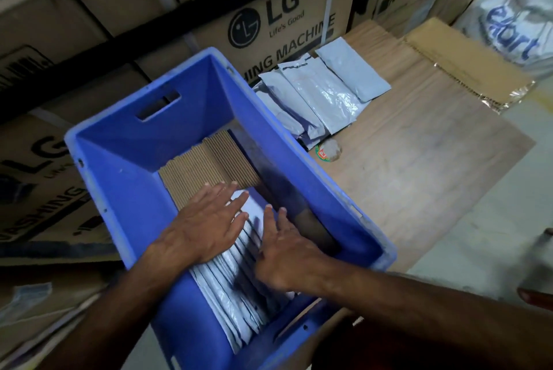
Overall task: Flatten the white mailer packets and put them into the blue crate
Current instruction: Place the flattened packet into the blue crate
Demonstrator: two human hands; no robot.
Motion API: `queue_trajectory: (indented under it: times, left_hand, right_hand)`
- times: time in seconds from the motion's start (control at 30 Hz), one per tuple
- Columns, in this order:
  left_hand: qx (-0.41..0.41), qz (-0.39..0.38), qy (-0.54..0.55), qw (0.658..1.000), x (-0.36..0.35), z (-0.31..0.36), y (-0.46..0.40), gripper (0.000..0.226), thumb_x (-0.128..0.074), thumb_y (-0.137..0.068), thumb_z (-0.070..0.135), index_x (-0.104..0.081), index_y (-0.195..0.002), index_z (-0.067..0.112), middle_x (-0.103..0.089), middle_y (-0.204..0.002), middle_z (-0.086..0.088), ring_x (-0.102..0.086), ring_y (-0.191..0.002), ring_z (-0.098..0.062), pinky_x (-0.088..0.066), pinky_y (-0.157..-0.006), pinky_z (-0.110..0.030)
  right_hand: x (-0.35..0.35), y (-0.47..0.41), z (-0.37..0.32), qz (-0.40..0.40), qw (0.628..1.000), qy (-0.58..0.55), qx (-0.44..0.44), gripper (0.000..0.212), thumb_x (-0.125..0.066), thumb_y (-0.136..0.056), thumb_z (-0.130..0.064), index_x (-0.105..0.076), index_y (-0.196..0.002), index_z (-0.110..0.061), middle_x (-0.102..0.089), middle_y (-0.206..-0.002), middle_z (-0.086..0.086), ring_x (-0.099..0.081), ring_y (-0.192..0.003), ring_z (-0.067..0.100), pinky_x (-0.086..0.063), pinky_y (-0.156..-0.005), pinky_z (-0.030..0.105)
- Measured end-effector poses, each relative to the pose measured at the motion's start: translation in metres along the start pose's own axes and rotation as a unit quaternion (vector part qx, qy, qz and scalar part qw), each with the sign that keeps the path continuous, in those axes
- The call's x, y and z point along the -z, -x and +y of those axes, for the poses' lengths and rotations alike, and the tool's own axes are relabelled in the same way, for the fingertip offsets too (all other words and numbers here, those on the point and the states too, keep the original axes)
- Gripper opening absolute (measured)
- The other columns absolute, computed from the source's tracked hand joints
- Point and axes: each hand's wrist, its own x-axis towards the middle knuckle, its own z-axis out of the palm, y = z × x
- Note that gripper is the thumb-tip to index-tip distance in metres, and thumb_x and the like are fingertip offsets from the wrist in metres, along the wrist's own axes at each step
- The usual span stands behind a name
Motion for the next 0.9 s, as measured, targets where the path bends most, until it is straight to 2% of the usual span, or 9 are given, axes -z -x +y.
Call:
queue_trajectory:
  times: [0.1, 0.17, 0.23, 0.27, 0.4, 0.6, 0.73, 0.77, 0.9]
  left_hand:
    - [0.053, 0.102, 0.009, 0.993, 0.012, -0.001, 0.015, 0.065, -0.022, -0.101, 0.048, -0.049, -0.15, 0.016, -0.049, -0.152, -0.016, -0.049, -0.138, -0.034, -0.022, -0.119, -0.045]
    - [0.083, 0.152, 0.023, 0.985, 0.024, 0.006, 0.021, 0.06, -0.029, -0.101, 0.043, -0.049, -0.15, 0.014, -0.049, -0.152, -0.017, -0.05, -0.138, -0.034, -0.02, -0.117, -0.045]
    - [0.101, 0.18, 0.034, 0.978, 0.037, 0.019, 0.022, 0.06, -0.028, -0.102, 0.042, -0.045, -0.153, 0.015, -0.044, -0.156, -0.016, -0.045, -0.142, -0.033, -0.019, -0.119, -0.046]
    - [0.109, 0.187, 0.046, 0.975, 0.043, 0.025, 0.021, 0.06, -0.027, -0.102, 0.042, -0.043, -0.154, 0.016, -0.041, -0.158, -0.016, -0.042, -0.144, -0.032, -0.021, -0.121, -0.048]
    - [0.151, 0.2, 0.08, 0.965, 0.066, 0.055, 0.008, 0.064, -0.022, -0.102, 0.045, -0.038, -0.156, 0.016, -0.033, -0.162, -0.015, -0.031, -0.15, -0.032, -0.026, -0.121, -0.056]
    - [0.219, 0.239, 0.078, 0.943, 0.1, 0.112, -0.047, 0.063, -0.032, -0.097, 0.037, -0.05, -0.147, 0.003, -0.043, -0.153, -0.026, -0.045, -0.141, -0.041, -0.039, -0.113, -0.059]
    - [0.268, 0.238, 0.134, 0.924, 0.141, 0.163, -0.102, 0.068, -0.032, -0.103, 0.036, -0.013, -0.162, 0.007, 0.0, -0.168, -0.02, -0.005, -0.156, -0.033, -0.007, -0.127, -0.048]
    - [0.286, 0.242, 0.137, 0.917, 0.149, 0.176, -0.118, 0.069, -0.036, -0.102, 0.034, -0.012, -0.161, 0.007, 0.002, -0.168, -0.02, -0.004, -0.156, -0.033, -0.006, -0.126, -0.047]
    - [0.322, 0.248, 0.133, 0.904, 0.141, 0.218, -0.19, 0.064, -0.05, -0.078, 0.028, -0.061, -0.135, 0.0, -0.052, -0.145, -0.027, -0.056, -0.13, -0.04, -0.046, -0.106, -0.051]
  right_hand:
    - [0.029, 0.024, -0.003, 0.088, 0.991, 0.042, 0.092, 0.087, -0.046, -0.099, -0.027, 0.013, -0.16, -0.008, 0.016, -0.167, 0.02, 0.003, -0.157, 0.024, -0.006, -0.124, 0.03]
    - [0.043, 0.033, -0.002, 0.171, 0.972, 0.096, 0.132, 0.079, -0.04, -0.095, -0.026, -0.002, -0.161, -0.002, 0.004, -0.167, 0.025, -0.01, -0.157, 0.029, -0.006, -0.121, 0.026]
    - [0.059, 0.034, 0.004, 0.268, 0.94, 0.137, 0.162, 0.075, -0.033, -0.087, -0.031, -0.033, -0.154, 0.003, -0.026, -0.161, 0.03, -0.042, -0.145, 0.033, -0.029, -0.116, 0.03]
    - [0.068, 0.033, 0.008, 0.306, 0.922, 0.155, 0.18, 0.073, -0.031, -0.087, -0.032, -0.039, -0.152, 0.003, -0.031, -0.158, 0.03, -0.047, -0.141, 0.034, -0.036, -0.114, 0.033]
    - [0.111, 0.03, 0.028, 0.295, 0.908, 0.199, 0.22, 0.071, -0.04, -0.101, -0.025, -0.009, -0.162, -0.008, 0.004, -0.169, 0.019, -0.013, -0.156, 0.029, -0.012, -0.123, 0.032]
    - [0.175, -0.014, 0.098, 0.287, 0.891, 0.242, 0.256, 0.067, -0.039, -0.098, -0.022, -0.022, -0.161, -0.009, -0.005, -0.169, 0.02, -0.019, -0.154, 0.034, -0.026, -0.123, 0.044]
    - [0.222, -0.057, 0.165, 0.244, 0.893, 0.27, 0.266, 0.073, -0.049, -0.093, -0.02, -0.023, -0.161, -0.011, 0.001, -0.168, 0.014, -0.011, -0.157, 0.032, -0.025, -0.122, 0.05]
    - [0.234, -0.067, 0.181, 0.236, 0.891, 0.278, 0.272, 0.074, -0.05, -0.093, -0.019, -0.023, -0.161, -0.013, 0.002, -0.168, 0.012, -0.009, -0.157, 0.031, -0.025, -0.122, 0.05]
    - [0.283, -0.104, 0.235, 0.193, 0.886, 0.292, 0.304, 0.069, -0.049, -0.098, -0.022, -0.021, -0.162, -0.017, -0.001, -0.17, 0.01, -0.008, -0.158, 0.026, -0.023, -0.124, 0.045]
